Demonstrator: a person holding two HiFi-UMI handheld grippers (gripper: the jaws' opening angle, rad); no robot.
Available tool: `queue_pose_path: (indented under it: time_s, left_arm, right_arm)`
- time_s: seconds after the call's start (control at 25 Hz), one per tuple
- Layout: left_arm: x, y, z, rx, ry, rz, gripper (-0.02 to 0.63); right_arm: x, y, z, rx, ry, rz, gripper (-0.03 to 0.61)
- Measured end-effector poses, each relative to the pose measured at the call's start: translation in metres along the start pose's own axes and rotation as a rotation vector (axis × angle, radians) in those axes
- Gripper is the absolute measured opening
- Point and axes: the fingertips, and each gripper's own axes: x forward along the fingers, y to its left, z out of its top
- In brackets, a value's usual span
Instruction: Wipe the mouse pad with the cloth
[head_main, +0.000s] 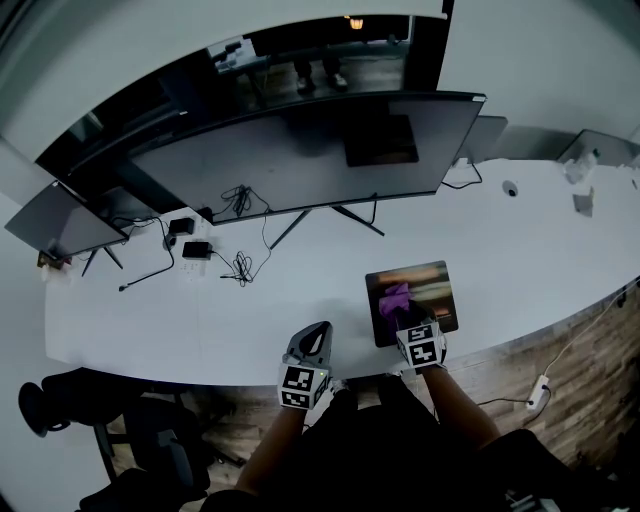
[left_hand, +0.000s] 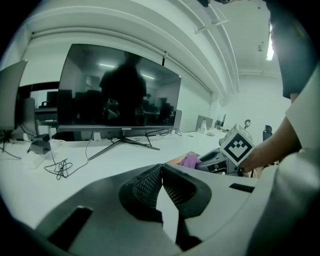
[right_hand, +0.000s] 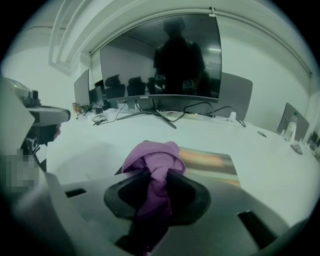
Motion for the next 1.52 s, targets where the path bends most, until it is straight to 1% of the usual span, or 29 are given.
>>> queue_pose_path:
  time_s: [0.16,0.32,0.52,0.84,1.0,1.08,1.2,1.4,1.52]
  left_arm:
    - [0.008,-0.006,0.001,0.011,0.002,-0.009,0.021]
    - [0.012,-0.011,-0.002,0.017,0.012,-0.017,0.021]
    - [0.015,-0.018,0.006,-0.003,-0.008,-0.011,0.021]
    - [0.022,-0.028,0.013,-0.008,-0.020,-0.017,0.021]
    - [0.025,-0.033,0.017,-0.034,-0.034,-0.020,0.021]
    - [0.028,-0.035,0.019,-0.039,-0.040,-0.023,0.021]
    - [0.033,-0.036,0.020,-0.039,-0.043,-0.024,0.021]
    - [0.040,-0.040,0.020,-0.047,-0.039,-0.028,0.021]
    - [0.038,-0.038,0.029,-0.089,-0.061,-0.031,0.021]
  right_arm:
    - [-0.005,-0.020,-0.006,-0.026,0.006,-0.029,0.107]
    - [-0.011,-0.039,-0.011,-0.017,-0.001,-0.059,0.107]
    - [-0.021,-0.066,-0.019,-0.005,-0.002,-0.094,0.107]
    - [-0.035,-0.101,-0.034,-0.006,0.037,-0.143,0.109]
    - [-0.040,-0.118,-0.040,-0.033,0.051,-0.162,0.109]
    - [-0.043,-0.126,-0.042,-0.020,0.054,-0.173,0.109]
    - [-0.045,-0.133,-0.044,-0.004,0.063,-0.184,0.109]
    - [-0.044,-0.134,-0.045,0.016,0.066,-0.172,0.107]
    - [-0.045,-0.133,-0.043,0.040,0.064,-0.166,0.107]
